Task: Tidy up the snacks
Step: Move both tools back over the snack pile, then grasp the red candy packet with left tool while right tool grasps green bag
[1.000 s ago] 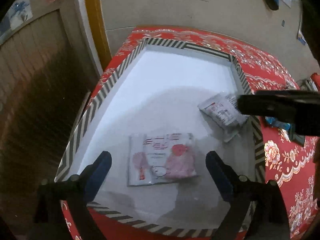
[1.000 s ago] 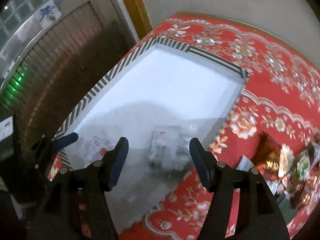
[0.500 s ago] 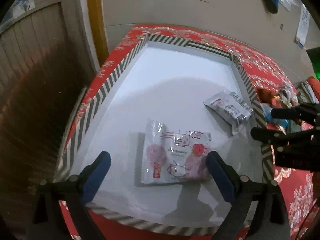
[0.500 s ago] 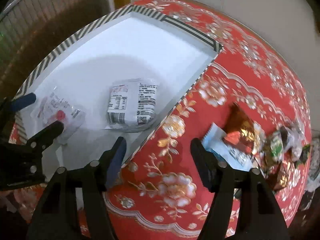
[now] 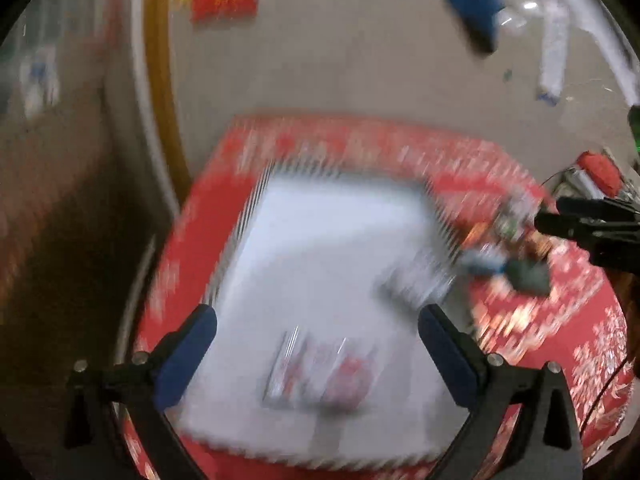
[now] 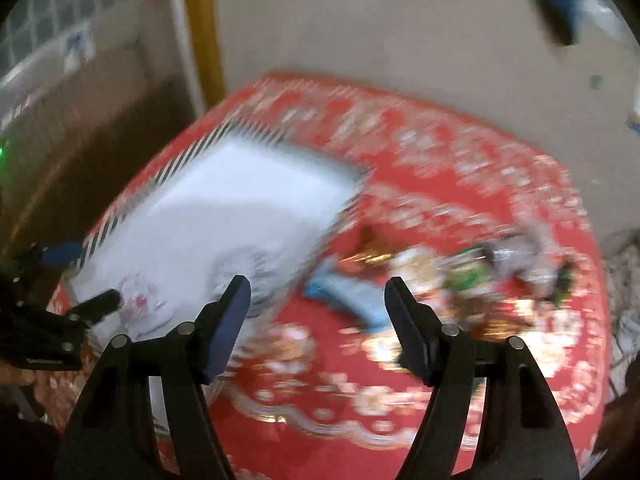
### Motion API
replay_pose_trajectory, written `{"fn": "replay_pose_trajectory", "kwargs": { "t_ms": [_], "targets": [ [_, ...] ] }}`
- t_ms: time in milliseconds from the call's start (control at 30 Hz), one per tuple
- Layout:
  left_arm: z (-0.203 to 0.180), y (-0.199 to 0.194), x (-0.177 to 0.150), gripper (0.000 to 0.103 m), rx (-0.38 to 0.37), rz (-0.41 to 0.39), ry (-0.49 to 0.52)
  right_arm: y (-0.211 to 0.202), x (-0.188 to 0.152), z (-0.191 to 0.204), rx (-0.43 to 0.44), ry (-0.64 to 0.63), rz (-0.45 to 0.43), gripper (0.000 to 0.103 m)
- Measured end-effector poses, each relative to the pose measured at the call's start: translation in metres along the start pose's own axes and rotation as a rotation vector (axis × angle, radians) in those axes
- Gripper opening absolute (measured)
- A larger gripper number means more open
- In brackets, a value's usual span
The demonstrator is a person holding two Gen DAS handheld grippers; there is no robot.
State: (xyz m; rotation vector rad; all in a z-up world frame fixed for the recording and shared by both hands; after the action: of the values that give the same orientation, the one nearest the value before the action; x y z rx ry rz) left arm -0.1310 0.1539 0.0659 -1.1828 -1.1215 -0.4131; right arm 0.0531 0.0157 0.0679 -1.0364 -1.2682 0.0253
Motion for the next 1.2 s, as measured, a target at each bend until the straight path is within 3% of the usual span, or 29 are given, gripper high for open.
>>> {"fn": "replay_pose_trajectory", "kwargs": {
  "t_ms": [67, 100, 133, 167, 233, 300, 400, 533, 567, 667, 700, 767, 800, 900, 933, 1000, 1033, 1067, 1200],
  "targets": [
    [-0.016, -0.019, 0.026, 0.103, -0.012, -0.147, 0.037, -0.029, 0.009, -0.024, -0.101, -0.002, -0.048, 0.071],
    [-0.025, -0.026, 0.037, 0.103, -0.026, -0.211, 0.054, -0.046, 0.012, -0.038, -0.148, 0.001, -0.084, 0.078],
    [-0.034, -0.029, 0.045, 0.103, -0.03, -0.253, 0.08, -0.051, 0.013, -0.046, -0.167, 0.008, -0.097, 0.098],
    [-0.044, -0.027, 0.053, 0.103, -0.034, -0.269, 0.1, -0.055, 0.01, -0.057, -0.176, 0.02, -0.109, 0.103],
    [-0.061, -0.009, 0.061, 0.103, -0.071, -0.222, 0.104, -0.05, -0.001, -0.079, -0.201, 0.027, -0.088, 0.103],
    [-0.079, 0.011, 0.064, 0.103, -0.061, -0.162, 0.098, -0.037, -0.019, -0.105, -0.287, 0.041, 0.006, 0.102],
    [-0.105, 0.015, 0.067, 0.103, -0.011, -0.172, 0.123, -0.041, -0.027, -0.132, -0.288, 0.101, 0.035, 0.102],
    [-0.142, 0.016, 0.059, 0.103, -0.082, -0.165, 0.12, -0.097, -0.027, -0.161, -0.201, 0.187, -0.303, 0.103],
    [-0.153, 0.023, 0.053, 0.103, -0.114, -0.137, 0.115, -0.093, -0.032, -0.169, -0.194, 0.219, -0.291, 0.103],
    [-0.187, 0.052, 0.031, 0.103, -0.202, -0.001, 0.125, -0.039, -0.062, -0.195, -0.157, 0.303, 0.049, 0.102],
    [-0.199, 0.062, 0.021, 0.103, -0.236, 0.05, 0.145, -0.023, -0.077, -0.203, -0.168, 0.336, 0.12, 0.101],
    [-0.22, 0.073, 0.006, 0.103, -0.262, 0.103, 0.188, -0.015, -0.092, -0.216, -0.156, 0.376, 0.156, 0.093],
    [-0.227, 0.076, 0.001, 0.103, -0.261, 0.113, 0.2, -0.015, -0.091, -0.219, -0.149, 0.371, 0.153, 0.089],
    [-0.234, 0.084, -0.002, 0.103, -0.24, 0.135, 0.175, -0.048, -0.057, -0.218, -0.145, 0.212, -0.078, 0.09],
    [-0.235, 0.087, -0.001, 0.103, -0.233, 0.14, 0.163, -0.049, -0.052, -0.217, -0.155, 0.162, -0.12, 0.093],
    [-0.231, 0.098, 0.003, 0.103, -0.201, 0.154, 0.132, -0.028, -0.05, -0.224, -0.133, 0.127, -0.069, 0.095],
    [-0.228, 0.103, 0.007, 0.103, -0.19, 0.153, 0.117, -0.007, -0.054, -0.233, -0.095, 0.16, 0.006, 0.095],
    [-0.229, 0.107, 0.01, 0.103, -0.171, 0.148, 0.112, 0.002, -0.056, -0.241, -0.073, 0.195, 0.023, 0.094],
    [-0.221, 0.127, 0.026, 0.103, -0.123, 0.132, 0.087, 0.034, -0.055, -0.268, -0.009, 0.296, 0.006, 0.094]
  ]
}}
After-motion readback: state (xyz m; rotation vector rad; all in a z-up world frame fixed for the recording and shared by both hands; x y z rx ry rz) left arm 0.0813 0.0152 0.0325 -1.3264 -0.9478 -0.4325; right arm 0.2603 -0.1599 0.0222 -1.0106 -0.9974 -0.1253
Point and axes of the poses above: each gripper's, at about its wrist camera, not at the fingertips, and y roughly the way its jaws point, z to its left, x to its top, the point moved 2 cm from there along y, roughly the way its jaws point, and after that the axes turned 10 degrees about -z, right-handed, at the moved point
